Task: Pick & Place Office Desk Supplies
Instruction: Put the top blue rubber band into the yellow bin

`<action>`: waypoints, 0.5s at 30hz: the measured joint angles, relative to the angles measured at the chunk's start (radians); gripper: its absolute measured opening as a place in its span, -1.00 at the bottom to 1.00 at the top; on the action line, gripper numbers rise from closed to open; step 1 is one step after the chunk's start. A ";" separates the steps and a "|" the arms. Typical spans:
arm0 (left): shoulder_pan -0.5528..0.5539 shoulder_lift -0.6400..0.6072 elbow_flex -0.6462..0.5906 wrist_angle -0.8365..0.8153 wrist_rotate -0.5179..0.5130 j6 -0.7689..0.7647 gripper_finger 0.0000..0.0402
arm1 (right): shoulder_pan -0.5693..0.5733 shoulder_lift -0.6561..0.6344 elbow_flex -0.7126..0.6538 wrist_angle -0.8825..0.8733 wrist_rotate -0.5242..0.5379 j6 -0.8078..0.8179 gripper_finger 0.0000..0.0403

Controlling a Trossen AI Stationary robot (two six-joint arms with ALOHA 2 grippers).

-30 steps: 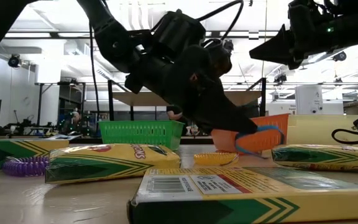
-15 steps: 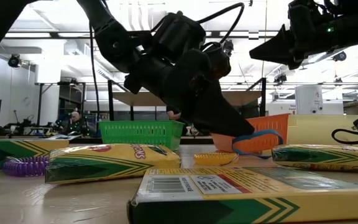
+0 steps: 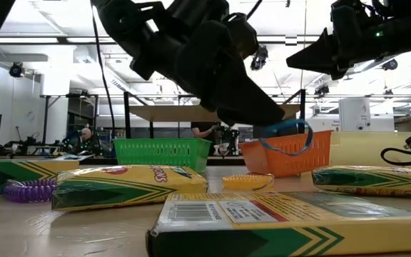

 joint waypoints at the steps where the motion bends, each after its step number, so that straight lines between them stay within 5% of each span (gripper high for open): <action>1: -0.003 0.002 -0.001 -0.002 -0.001 0.002 0.06 | 0.000 0.000 0.000 -0.001 0.000 -0.001 -0.66; 10: -0.007 0.005 -0.002 -0.012 -0.013 0.022 0.23 | 0.000 0.000 0.000 -0.005 0.000 -0.001 -0.66; 15: -0.007 0.041 -0.004 -0.045 -0.113 0.046 0.26 | 0.000 0.000 0.000 -0.005 0.000 -0.001 -0.66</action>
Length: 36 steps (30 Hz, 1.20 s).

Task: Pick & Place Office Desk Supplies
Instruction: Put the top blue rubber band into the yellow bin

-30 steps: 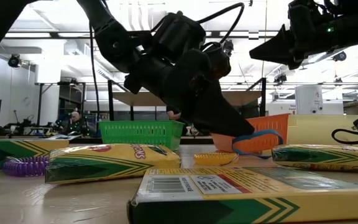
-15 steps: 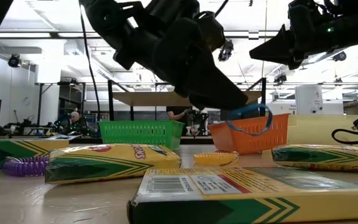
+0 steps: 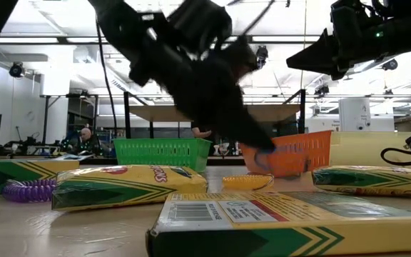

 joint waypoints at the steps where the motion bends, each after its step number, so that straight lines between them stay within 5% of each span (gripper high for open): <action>1: 0.001 0.014 0.000 0.006 -0.001 -0.013 0.26 | 0.000 0.000 0.000 0.000 0.000 0.000 -0.66; 20: -0.008 -0.020 0.000 0.010 0.000 -0.015 0.25 | 0.000 0.000 0.000 0.000 0.000 0.000 -0.66; 29: 0.007 -0.045 0.001 0.067 -0.067 0.196 0.25 | 0.000 0.000 0.000 0.000 0.000 0.000 -0.66; 36: 0.034 -0.041 0.001 0.081 -0.129 0.211 0.25 | 0.000 0.000 0.000 0.000 0.000 0.001 -0.66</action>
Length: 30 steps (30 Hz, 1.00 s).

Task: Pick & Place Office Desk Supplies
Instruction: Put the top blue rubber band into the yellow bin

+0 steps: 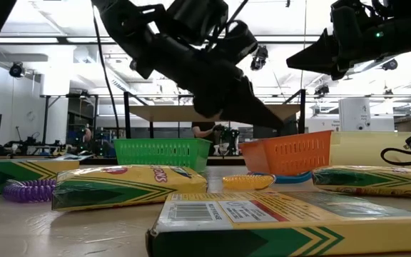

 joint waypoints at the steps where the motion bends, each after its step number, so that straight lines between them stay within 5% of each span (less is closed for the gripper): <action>1: 0.007 0.000 0.000 -0.001 -0.006 -0.003 0.25 | 0.000 0.000 0.000 0.000 0.000 -0.001 -0.66; 30: 0.042 0.006 0.000 -0.073 -0.009 -0.107 0.11 | 0.000 0.000 0.000 -0.001 0.000 -0.001 -0.66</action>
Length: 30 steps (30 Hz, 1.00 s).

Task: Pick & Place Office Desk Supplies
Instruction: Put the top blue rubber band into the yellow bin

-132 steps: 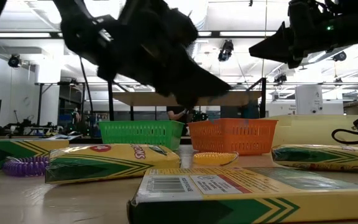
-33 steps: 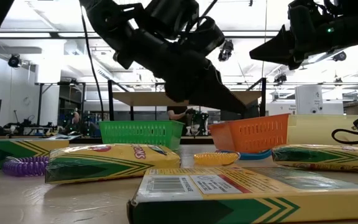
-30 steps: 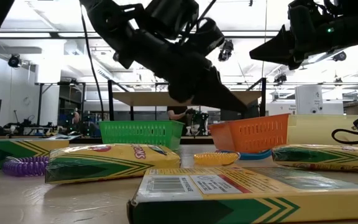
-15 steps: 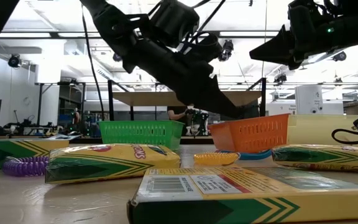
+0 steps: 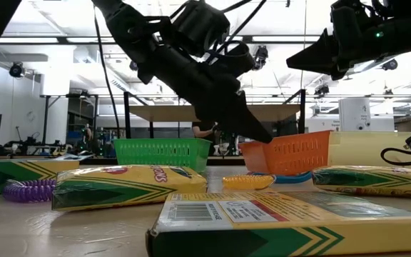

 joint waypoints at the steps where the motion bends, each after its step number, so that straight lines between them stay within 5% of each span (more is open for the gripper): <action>1: 0.000 0.000 0.000 -0.003 0.000 0.000 0.11 | 0.000 0.000 0.000 0.000 0.000 0.001 -0.66; 30: -0.001 0.000 0.000 -0.037 0.011 -0.019 -0.50 | 0.000 0.000 0.000 0.000 0.000 -0.001 -0.66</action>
